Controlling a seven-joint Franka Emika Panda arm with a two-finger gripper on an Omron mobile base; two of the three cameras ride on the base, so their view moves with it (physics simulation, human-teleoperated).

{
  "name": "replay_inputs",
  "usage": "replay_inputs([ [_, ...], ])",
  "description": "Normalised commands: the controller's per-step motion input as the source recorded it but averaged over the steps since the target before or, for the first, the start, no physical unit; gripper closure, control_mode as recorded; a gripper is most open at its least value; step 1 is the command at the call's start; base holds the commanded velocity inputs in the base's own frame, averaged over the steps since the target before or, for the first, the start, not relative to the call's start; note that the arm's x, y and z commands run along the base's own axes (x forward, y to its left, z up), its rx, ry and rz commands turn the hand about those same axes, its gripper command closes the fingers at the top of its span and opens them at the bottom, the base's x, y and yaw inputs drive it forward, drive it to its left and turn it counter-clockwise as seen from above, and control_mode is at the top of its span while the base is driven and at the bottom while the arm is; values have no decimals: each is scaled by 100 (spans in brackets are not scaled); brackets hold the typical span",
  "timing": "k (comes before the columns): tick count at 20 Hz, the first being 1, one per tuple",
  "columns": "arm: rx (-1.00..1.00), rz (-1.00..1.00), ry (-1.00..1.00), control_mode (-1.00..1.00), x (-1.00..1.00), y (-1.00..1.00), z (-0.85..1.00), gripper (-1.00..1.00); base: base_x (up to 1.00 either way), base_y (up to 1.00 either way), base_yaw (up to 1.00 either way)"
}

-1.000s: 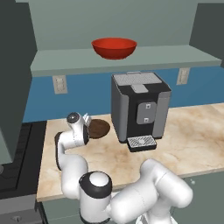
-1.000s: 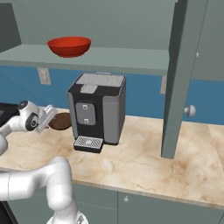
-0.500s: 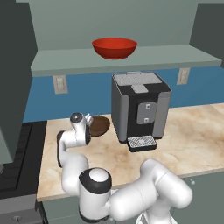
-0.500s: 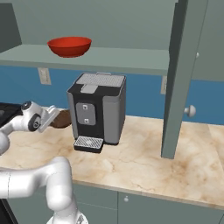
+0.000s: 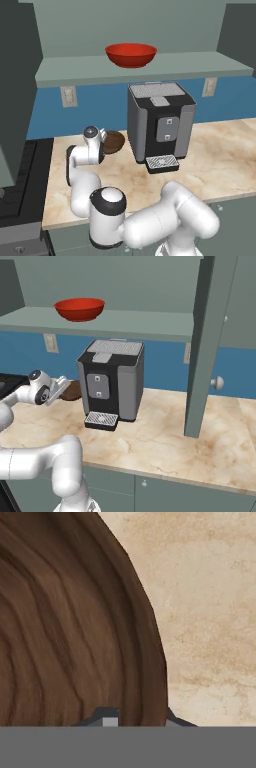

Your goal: Pick up the bowls on the counter and stack them on top of one another in the open cabinet. Place the smaller bowl on top of the larger bowl.

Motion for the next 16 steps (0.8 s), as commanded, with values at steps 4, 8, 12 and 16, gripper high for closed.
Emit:
replay_inputs([
  [4,4,0,-6,-100,-23,13,11,100,0,0,0],
  [8,4,0,-8,-100,-43,17,10,100,0,0,0],
  [12,4,0,-9,-100,-54,2,17,100,0,0,0],
  [16,7,0,-2,-100,-61,-4,44,100,0,0,0],
])
